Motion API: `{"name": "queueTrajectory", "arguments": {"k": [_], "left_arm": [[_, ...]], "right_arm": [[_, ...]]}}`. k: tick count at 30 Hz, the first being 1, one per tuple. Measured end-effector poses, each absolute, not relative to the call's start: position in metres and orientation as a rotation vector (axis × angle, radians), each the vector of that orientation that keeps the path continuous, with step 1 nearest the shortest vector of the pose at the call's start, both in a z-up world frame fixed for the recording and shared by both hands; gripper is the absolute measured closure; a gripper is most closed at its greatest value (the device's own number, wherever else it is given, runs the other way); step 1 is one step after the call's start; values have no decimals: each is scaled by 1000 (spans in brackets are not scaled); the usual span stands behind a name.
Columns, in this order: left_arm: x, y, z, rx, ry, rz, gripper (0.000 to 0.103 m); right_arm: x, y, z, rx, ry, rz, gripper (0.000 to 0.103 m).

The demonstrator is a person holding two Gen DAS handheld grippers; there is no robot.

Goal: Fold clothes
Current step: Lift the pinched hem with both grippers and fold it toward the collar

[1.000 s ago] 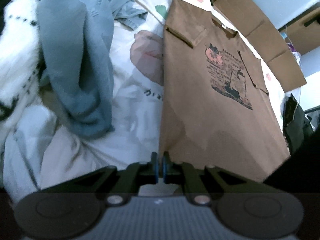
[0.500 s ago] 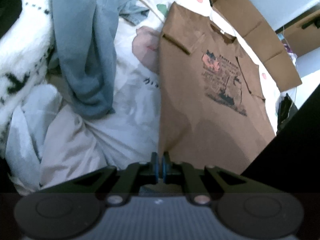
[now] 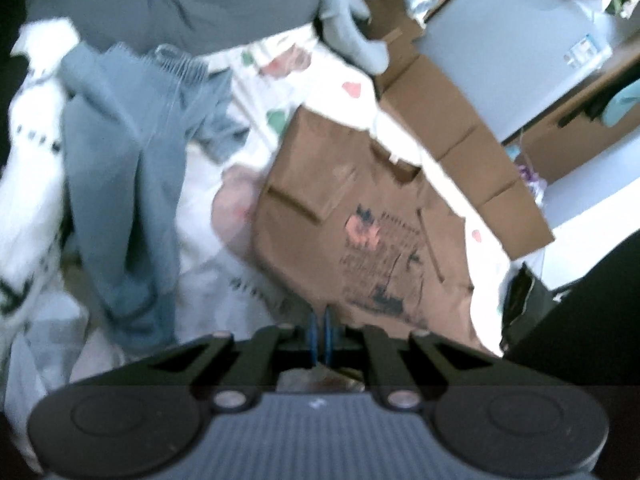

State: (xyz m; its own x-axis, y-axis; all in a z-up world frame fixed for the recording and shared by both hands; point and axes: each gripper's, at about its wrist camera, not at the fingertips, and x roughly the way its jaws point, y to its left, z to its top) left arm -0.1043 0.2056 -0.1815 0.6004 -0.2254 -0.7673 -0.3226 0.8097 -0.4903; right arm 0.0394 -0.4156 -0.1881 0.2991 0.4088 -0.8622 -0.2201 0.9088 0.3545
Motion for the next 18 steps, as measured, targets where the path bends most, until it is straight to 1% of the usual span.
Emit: {"name": "queueTrajectory", "arguments": {"k": [8, 18], "left_arm": [[-75, 206, -155, -631, 880, 51, 99], [-37, 213, -143, -627, 872, 56, 99]], "right_arm": [[75, -407, -158, 206, 1100, 434, 101], [110, -407, -151, 232, 1041, 450, 101]]}}
